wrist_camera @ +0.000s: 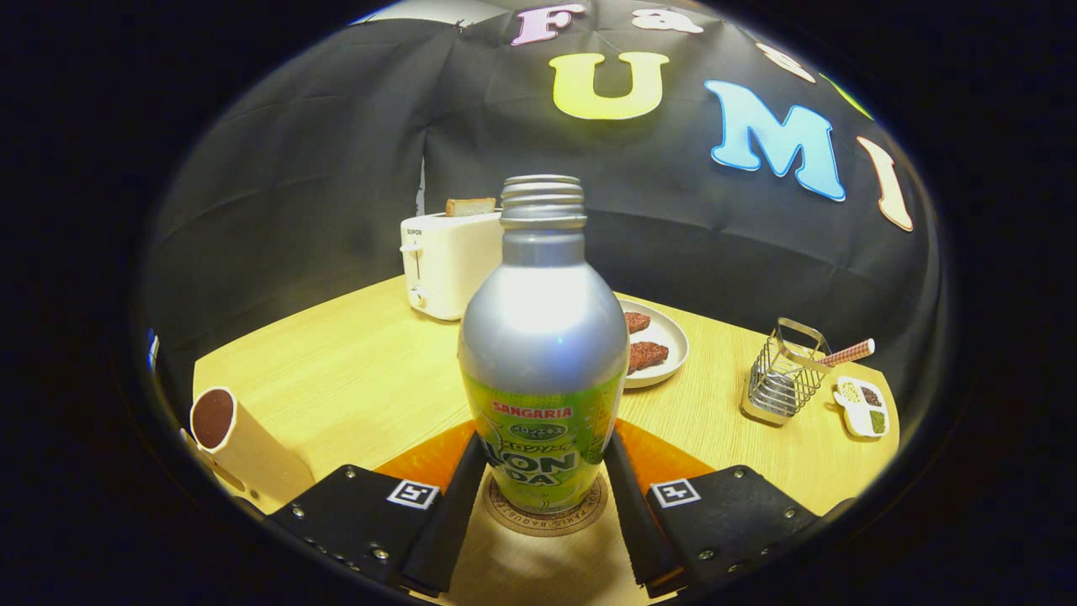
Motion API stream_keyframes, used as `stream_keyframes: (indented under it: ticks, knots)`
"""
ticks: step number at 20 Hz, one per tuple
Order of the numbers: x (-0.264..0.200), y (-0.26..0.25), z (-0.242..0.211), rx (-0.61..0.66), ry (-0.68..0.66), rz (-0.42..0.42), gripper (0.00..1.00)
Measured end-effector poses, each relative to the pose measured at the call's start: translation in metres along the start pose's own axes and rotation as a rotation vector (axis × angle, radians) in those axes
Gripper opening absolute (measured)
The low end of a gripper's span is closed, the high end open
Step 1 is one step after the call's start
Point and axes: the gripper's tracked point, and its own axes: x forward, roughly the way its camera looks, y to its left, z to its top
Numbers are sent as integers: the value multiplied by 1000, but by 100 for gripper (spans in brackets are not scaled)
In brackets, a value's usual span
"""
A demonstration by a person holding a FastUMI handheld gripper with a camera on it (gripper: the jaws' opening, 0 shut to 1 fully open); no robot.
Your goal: Take the bottle from table, then pour the juice into the cup, finally place the bottle on the coaster
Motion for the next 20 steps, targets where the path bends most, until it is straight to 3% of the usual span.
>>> stream_keyframes:
  ticks: [13,15,16,20]
  knots:
    - [2,-3,-10,23,20,-22,80]
    - [-2,-3,-8,30,12,-32,82]
    - [-5,-5,-3,31,5,-42,100]
    - [-19,-6,7,41,-13,-67,98]
